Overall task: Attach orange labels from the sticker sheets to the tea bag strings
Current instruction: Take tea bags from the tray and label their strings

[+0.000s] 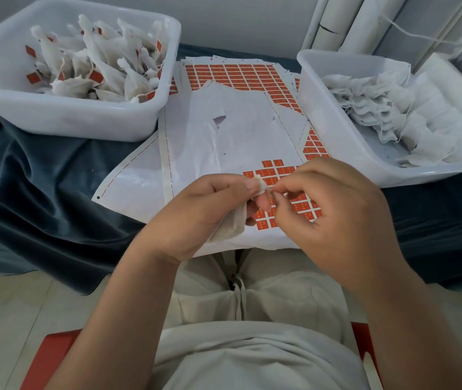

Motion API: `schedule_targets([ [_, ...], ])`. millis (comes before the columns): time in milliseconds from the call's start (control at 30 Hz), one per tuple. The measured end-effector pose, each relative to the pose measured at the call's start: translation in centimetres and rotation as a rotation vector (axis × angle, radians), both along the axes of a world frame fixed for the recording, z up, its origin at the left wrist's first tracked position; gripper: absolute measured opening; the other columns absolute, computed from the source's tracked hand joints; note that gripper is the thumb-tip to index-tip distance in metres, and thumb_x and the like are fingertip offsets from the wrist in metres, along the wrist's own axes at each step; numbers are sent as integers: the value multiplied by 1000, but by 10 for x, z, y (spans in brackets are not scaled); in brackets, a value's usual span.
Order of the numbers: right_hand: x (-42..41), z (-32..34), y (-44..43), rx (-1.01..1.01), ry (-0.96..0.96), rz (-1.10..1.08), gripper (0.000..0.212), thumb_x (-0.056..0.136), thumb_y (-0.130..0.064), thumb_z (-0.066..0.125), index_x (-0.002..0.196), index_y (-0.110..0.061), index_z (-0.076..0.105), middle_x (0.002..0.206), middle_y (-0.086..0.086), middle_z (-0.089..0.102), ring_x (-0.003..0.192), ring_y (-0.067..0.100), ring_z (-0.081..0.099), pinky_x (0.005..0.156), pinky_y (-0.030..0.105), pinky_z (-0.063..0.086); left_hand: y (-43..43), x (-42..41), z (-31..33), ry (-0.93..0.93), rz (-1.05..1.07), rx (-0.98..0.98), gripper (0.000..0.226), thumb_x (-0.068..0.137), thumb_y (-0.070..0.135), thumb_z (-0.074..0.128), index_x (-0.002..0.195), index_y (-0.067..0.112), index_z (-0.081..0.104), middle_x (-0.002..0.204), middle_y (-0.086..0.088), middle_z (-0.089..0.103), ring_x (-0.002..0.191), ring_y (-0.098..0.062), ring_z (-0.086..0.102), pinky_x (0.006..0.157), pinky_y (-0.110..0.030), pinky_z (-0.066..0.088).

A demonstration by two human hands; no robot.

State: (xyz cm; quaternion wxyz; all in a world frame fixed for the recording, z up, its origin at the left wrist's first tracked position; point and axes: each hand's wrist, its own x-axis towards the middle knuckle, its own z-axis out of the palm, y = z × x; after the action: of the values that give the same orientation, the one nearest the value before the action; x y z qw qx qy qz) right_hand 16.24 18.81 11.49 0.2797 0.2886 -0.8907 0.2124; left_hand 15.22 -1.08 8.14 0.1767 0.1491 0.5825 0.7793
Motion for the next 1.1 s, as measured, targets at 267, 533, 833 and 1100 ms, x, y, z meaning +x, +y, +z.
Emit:
schedule_targets([
  [267, 0, 18, 18, -149, -671, -6, 14, 91, -23, 72, 81, -32, 73, 79, -18, 68, 69, -2, 62, 63, 9, 45, 11, 4, -2, 283, 253, -357, 34, 104, 37, 61, 80, 17, 75, 65, 0, 67, 57, -9, 51, 55, -20, 42],
  [533, -17, 3, 26, -485, -1180, 255, 17, 98, -19, 55, 88, -20, 69, 82, 0, 73, 62, 13, 61, 51, 20, 45, 27, 7, -6, 158, 194, -186, 19, 110, 33, 46, 103, 18, 55, 77, -2, 75, 80, -17, 68, 79, -29, 53],
  [833, -32, -2, 34, -843, -1486, 487, 14, 85, -14, 58, 79, -20, 69, 66, 0, 56, 51, 11, 52, 48, 22, 40, 22, 0, -5, -177, 106, 254, 35, 112, 18, 45, 88, 15, 70, 74, 0, 56, 72, -14, 57, 77, -29, 53],
  [1100, -37, -12, 29, -916, -1512, 514, 20, 89, -11, 55, 80, -20, 70, 66, 0, 56, 51, 12, 51, 50, 22, 42, 17, -1, -6, 41, 304, -128, 15, 98, 35, 68, 101, 22, 77, 83, 2, 72, 75, -12, 65, 71, -25, 55],
])
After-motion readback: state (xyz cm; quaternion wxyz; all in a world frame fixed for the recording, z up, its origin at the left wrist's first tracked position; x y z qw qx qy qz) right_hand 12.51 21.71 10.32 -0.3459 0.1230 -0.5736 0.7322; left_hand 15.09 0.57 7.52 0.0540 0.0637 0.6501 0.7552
